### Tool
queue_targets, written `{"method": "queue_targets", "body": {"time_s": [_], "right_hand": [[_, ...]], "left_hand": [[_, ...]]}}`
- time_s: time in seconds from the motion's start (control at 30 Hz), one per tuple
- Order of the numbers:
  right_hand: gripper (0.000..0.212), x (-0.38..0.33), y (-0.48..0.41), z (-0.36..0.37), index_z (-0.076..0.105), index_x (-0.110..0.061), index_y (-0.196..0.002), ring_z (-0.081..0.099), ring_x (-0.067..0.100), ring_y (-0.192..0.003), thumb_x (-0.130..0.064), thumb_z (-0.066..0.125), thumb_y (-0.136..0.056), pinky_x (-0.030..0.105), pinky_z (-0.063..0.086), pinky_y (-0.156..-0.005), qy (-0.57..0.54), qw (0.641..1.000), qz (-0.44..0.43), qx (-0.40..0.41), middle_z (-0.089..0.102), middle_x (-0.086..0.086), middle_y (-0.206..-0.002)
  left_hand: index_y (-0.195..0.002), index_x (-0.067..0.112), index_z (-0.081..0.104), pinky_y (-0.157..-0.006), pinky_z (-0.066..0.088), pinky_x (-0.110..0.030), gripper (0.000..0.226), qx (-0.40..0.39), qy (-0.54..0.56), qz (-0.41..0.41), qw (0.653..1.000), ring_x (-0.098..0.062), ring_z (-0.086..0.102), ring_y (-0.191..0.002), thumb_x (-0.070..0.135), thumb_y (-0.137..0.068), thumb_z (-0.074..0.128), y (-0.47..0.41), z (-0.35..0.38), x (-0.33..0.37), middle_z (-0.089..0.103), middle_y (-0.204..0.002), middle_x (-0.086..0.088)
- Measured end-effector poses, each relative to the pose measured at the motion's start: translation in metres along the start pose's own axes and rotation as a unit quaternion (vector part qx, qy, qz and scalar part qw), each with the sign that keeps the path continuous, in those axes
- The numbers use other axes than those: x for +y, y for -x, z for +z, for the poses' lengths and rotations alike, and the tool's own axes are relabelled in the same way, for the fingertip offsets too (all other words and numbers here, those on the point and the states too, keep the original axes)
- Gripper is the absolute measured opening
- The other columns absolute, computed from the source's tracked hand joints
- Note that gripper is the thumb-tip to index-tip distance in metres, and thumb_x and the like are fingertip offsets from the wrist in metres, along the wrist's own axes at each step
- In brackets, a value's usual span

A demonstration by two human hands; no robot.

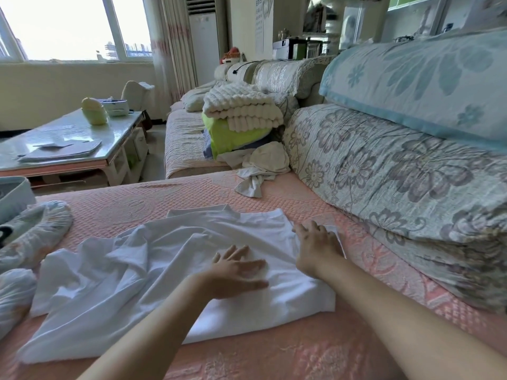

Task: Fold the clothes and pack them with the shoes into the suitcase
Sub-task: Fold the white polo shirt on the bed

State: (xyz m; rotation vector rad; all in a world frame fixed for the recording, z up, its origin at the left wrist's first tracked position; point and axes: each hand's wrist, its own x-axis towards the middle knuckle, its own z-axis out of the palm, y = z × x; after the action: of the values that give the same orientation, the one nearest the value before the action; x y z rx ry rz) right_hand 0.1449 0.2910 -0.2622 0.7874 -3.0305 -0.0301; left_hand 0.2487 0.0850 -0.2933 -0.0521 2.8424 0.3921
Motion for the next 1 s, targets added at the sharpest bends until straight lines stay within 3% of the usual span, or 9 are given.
{"method": "queue_targets", "body": {"time_s": [0.1, 0.27, 0.33, 0.5, 0.67, 0.77, 0.87, 1.0], "right_hand": [[0.058, 0.001, -0.023, 0.013, 0.038, -0.027, -0.149, 0.029, 0.028, -0.143, -0.022, 0.046, -0.092, 0.044, 0.021, -0.116, -0.034, 0.995, -0.091, 0.008, 0.029, 0.008, -0.158], [0.062, -0.006, -0.061, 0.031, 0.019, -0.029, -0.160, 0.007, 0.019, -0.155, -0.043, 0.038, -0.102, 0.042, 0.003, -0.124, -0.050, 0.987, -0.140, -0.061, 0.008, 0.003, -0.169], [0.061, -0.006, -0.078, 0.037, 0.020, -0.029, -0.160, 0.009, 0.021, -0.154, -0.044, 0.034, -0.103, 0.044, 0.009, -0.124, -0.085, 0.988, -0.109, -0.070, 0.010, 0.003, -0.168], [0.047, -0.017, -0.119, 0.033, 0.035, -0.030, -0.153, 0.038, 0.035, -0.135, -0.032, 0.033, -0.106, 0.043, 0.034, -0.109, -0.124, 0.991, 0.042, 0.008, 0.038, 0.016, -0.151], [0.042, -0.018, -0.142, 0.050, 0.068, -0.035, -0.123, 0.053, 0.028, -0.107, -0.012, 0.043, -0.099, 0.038, 0.038, -0.096, -0.088, 0.990, -0.002, 0.109, 0.058, 0.007, -0.119], [0.039, -0.010, -0.150, 0.048, 0.070, -0.025, -0.118, 0.055, 0.027, -0.107, -0.007, 0.048, -0.092, 0.037, 0.040, -0.094, -0.015, 0.987, 0.020, 0.157, 0.056, 0.006, -0.119], [0.035, -0.006, -0.150, 0.043, 0.065, -0.016, -0.120, 0.047, 0.029, -0.118, -0.013, 0.043, -0.093, 0.042, 0.036, -0.101, 0.024, 0.993, 0.065, 0.098, 0.052, 0.009, -0.128], [0.042, -0.025, -0.145, 0.038, 0.057, -0.015, -0.128, 0.038, 0.032, -0.126, -0.015, 0.034, -0.093, 0.049, 0.030, -0.109, 0.087, 0.992, 0.051, 0.072, 0.041, 0.014, -0.139]], "left_hand": [[-0.149, 0.046, 0.032, -0.123, 0.004, -0.045, 0.058, 0.123, -0.004, -0.029, 0.992, -0.019, 0.006, -0.152, 0.068, -0.095, 0.034, -0.017, 0.002, -0.002, 0.012, -0.165, 0.006], [-0.157, 0.040, 0.001, -0.122, -0.005, -0.049, 0.079, 0.135, -0.059, -0.087, 0.985, -0.020, -0.010, -0.152, 0.074, -0.092, 0.029, -0.041, 0.004, -0.022, -0.007, -0.166, 0.005], [-0.157, 0.038, -0.002, -0.123, -0.006, -0.044, 0.082, 0.140, -0.065, -0.074, 0.985, -0.018, -0.011, -0.152, 0.077, -0.090, 0.024, -0.047, 0.001, -0.040, -0.007, -0.166, 0.004], [-0.156, 0.039, 0.005, -0.123, -0.003, -0.036, 0.096, 0.166, -0.060, -0.042, 0.983, -0.014, -0.004, -0.152, 0.082, -0.070, 0.001, -0.063, -0.011, -0.068, 0.000, -0.166, 0.006], [-0.156, 0.039, 0.008, -0.122, -0.009, -0.046, 0.079, 0.195, -0.092, -0.040, 0.976, -0.017, -0.007, -0.153, 0.074, -0.085, 0.018, -0.072, -0.012, -0.073, 0.000, -0.166, 0.004], [-0.149, 0.034, 0.034, -0.122, 0.001, -0.054, 0.071, 0.280, -0.089, -0.067, 0.954, -0.024, 0.017, -0.148, 0.065, -0.086, 0.026, -0.075, -0.012, -0.079, 0.027, -0.159, -0.001], [-0.149, 0.039, 0.031, -0.121, 0.008, -0.051, 0.061, 0.212, -0.050, -0.137, 0.966, -0.023, 0.021, -0.146, 0.064, -0.094, 0.027, -0.074, -0.016, -0.089, 0.028, -0.158, 0.002], [-0.157, 0.039, 0.015, -0.123, 0.000, -0.048, 0.064, 0.141, -0.032, -0.123, 0.982, -0.020, 0.006, -0.152, 0.064, -0.098, 0.026, -0.066, -0.022, -0.091, 0.011, -0.165, 0.005]]}}
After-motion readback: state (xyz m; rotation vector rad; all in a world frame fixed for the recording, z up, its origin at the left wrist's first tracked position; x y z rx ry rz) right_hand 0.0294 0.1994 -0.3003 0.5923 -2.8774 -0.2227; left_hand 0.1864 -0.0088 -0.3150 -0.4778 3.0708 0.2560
